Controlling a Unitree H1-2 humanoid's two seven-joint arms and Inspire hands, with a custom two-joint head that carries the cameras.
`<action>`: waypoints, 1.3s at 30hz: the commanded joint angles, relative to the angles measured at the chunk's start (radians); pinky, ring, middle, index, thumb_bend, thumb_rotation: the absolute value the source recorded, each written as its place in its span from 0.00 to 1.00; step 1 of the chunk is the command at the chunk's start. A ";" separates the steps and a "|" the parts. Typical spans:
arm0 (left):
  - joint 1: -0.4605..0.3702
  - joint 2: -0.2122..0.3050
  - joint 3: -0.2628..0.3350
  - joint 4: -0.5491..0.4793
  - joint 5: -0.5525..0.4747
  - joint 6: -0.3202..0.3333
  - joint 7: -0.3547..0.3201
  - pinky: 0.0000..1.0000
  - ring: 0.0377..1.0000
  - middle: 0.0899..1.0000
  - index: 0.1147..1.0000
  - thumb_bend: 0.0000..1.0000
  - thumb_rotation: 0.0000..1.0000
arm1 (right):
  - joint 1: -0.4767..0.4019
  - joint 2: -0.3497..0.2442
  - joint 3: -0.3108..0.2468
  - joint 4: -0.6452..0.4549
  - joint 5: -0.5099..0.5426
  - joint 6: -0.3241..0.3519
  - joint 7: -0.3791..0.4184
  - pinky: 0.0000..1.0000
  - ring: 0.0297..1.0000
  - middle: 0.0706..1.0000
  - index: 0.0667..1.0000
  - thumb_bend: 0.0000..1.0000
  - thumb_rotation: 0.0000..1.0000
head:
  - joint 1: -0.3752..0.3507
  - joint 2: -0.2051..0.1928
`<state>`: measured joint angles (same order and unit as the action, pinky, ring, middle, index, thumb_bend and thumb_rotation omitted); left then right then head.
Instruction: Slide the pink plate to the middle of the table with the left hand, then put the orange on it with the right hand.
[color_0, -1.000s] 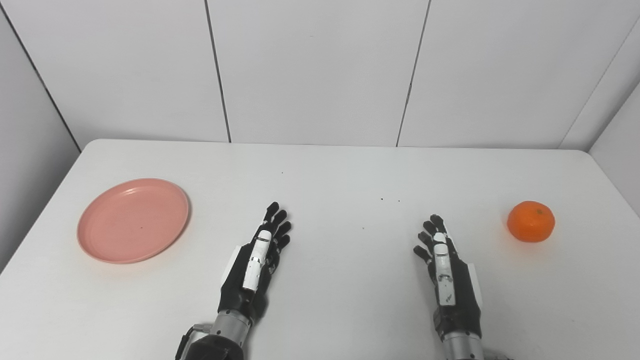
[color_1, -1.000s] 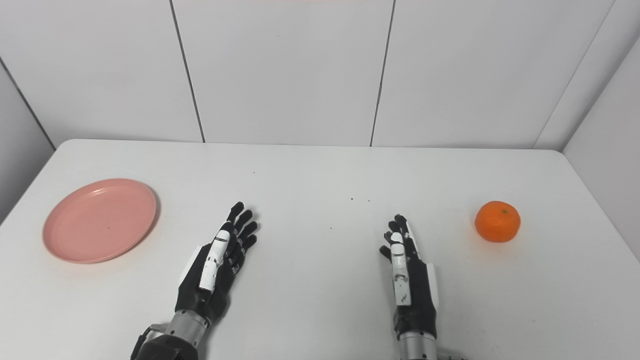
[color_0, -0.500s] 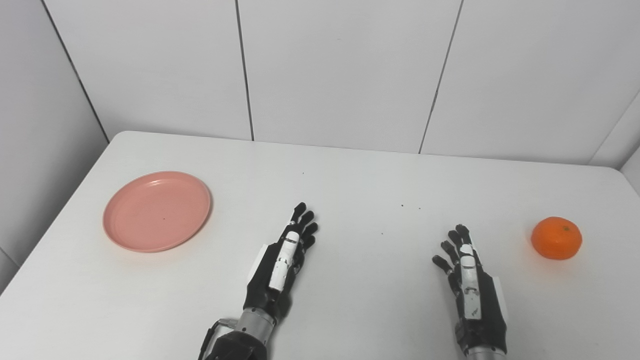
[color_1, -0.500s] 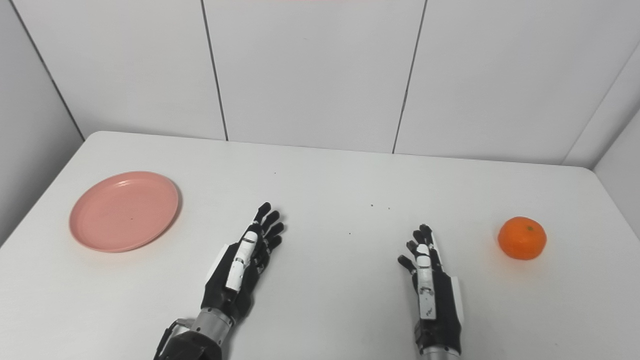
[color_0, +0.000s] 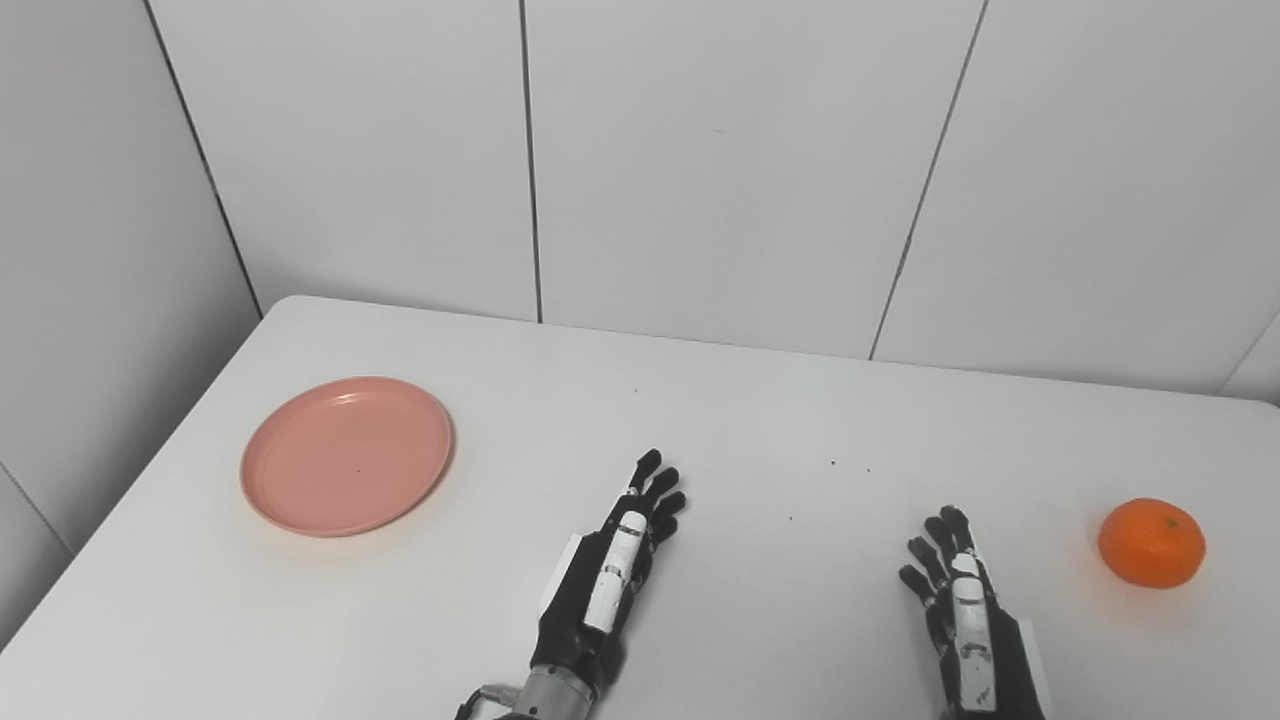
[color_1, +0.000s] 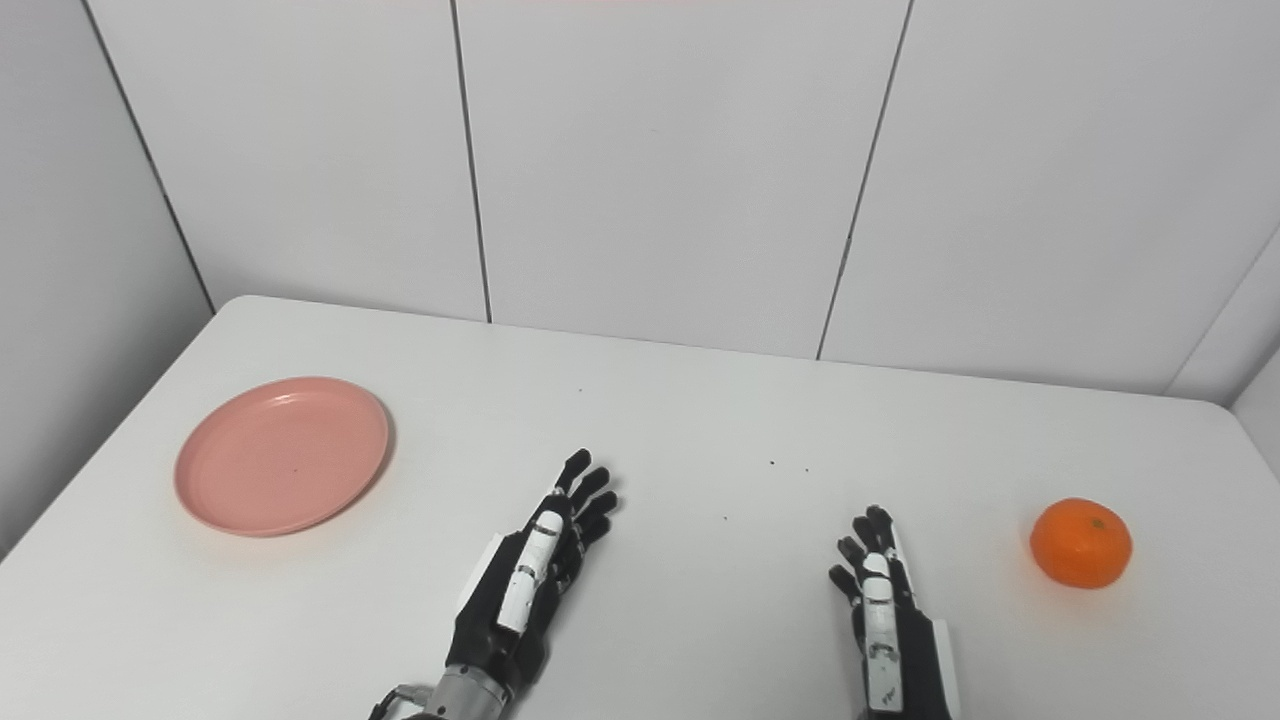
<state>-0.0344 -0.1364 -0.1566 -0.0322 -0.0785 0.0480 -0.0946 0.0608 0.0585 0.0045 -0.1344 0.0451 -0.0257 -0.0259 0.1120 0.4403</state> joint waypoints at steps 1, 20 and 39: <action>0.010 -0.009 -0.009 0.021 0.008 0.009 0.003 0.97 0.94 0.96 0.96 0.36 1.00 | 0.008 -0.010 -0.008 0.005 -0.002 -0.029 0.003 0.92 0.94 0.95 0.96 0.19 1.00 | 0.007 -0.001; 0.012 -0.010 -0.008 0.008 0.010 0.017 0.007 0.97 0.95 0.96 0.96 0.36 1.00 | 0.011 -0.008 -0.011 0.004 0.002 -0.043 0.005 0.91 0.92 0.95 0.95 0.16 1.00 | 0.007 0.012; -0.051 0.027 0.015 -0.130 -0.035 0.138 -0.019 0.92 0.90 0.92 0.91 0.39 1.00 | 0.008 -0.014 -0.016 0.000 0.001 -0.030 0.006 0.92 0.93 0.95 0.96 0.16 1.00 | 0.031 0.017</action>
<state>-0.0491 -0.1123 -0.1410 -0.1186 -0.1049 0.1865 -0.0990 0.0622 0.0533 0.0018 -0.1306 0.0487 -0.0378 -0.0133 0.1426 0.4571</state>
